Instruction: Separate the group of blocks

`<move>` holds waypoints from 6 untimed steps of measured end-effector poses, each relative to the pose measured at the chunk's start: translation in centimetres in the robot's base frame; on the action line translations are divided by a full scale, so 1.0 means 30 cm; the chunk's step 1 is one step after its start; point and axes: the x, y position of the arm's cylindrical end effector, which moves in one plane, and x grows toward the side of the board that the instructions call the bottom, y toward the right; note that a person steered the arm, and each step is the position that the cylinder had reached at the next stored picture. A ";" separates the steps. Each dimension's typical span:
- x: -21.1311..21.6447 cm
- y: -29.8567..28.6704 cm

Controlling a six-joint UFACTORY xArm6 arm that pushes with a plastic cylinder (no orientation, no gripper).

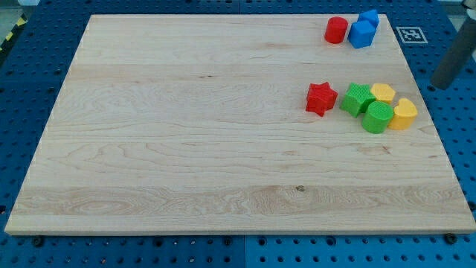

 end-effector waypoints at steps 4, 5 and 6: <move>0.171 -0.160; 0.172 -0.289; 0.172 -0.424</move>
